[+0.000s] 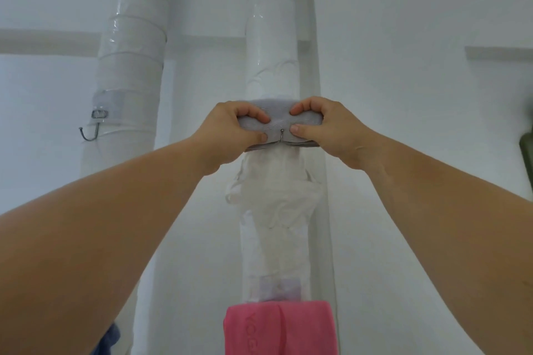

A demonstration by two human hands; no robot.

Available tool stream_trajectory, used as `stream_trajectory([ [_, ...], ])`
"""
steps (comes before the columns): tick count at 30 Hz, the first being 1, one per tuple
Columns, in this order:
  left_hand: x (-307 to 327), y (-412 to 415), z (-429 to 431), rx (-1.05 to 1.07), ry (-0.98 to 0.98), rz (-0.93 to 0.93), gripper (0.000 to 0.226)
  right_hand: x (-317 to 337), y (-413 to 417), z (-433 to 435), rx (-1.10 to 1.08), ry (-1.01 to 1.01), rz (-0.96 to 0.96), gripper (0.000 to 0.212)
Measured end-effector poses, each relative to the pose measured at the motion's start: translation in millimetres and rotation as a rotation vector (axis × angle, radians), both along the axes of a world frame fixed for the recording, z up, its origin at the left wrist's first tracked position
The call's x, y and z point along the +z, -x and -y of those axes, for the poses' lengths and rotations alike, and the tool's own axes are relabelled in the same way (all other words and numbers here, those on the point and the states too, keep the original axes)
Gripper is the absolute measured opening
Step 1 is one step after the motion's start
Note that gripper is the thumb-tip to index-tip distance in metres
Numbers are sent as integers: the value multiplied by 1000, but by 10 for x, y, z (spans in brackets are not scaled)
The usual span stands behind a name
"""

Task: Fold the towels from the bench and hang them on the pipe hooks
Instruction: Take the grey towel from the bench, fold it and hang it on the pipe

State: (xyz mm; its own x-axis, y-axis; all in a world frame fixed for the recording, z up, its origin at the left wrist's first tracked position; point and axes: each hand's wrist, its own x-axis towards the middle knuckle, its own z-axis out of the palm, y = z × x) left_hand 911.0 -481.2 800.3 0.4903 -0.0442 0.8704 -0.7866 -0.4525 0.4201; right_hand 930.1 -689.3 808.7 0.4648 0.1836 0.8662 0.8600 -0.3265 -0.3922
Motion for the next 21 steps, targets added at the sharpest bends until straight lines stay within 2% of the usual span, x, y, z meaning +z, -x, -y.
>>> stream_trajectory([
  [2,-15,-3,20,6,28,32,5,-19,-13,-48,-49,-26,14,12],
  [3,-16,-11,36,70,8,92,5,-22,-19,-77,-119,-30,43,5],
  [4,-10,-26,55,198,-59,169,8,-19,-38,-99,-240,-4,102,7],
  [6,-27,-71,94,547,-262,338,18,-44,-86,-120,-547,103,259,18],
  [7,-49,-90,108,686,-343,408,30,-74,-105,-125,-658,135,355,22],
  [9,-109,-148,119,865,-462,513,54,-142,-124,-146,-735,188,473,38],
  [11,-177,-229,117,999,-578,565,63,-203,-144,-182,-783,274,462,53],
  [13,-212,-283,103,986,-608,516,62,-237,-183,-210,-826,319,429,55],
  [15,-217,-328,87,873,-568,425,59,-255,-238,-214,-801,320,391,56],
  [21,-325,-530,119,671,-461,382,62,-326,-424,-232,-563,208,333,56],
])
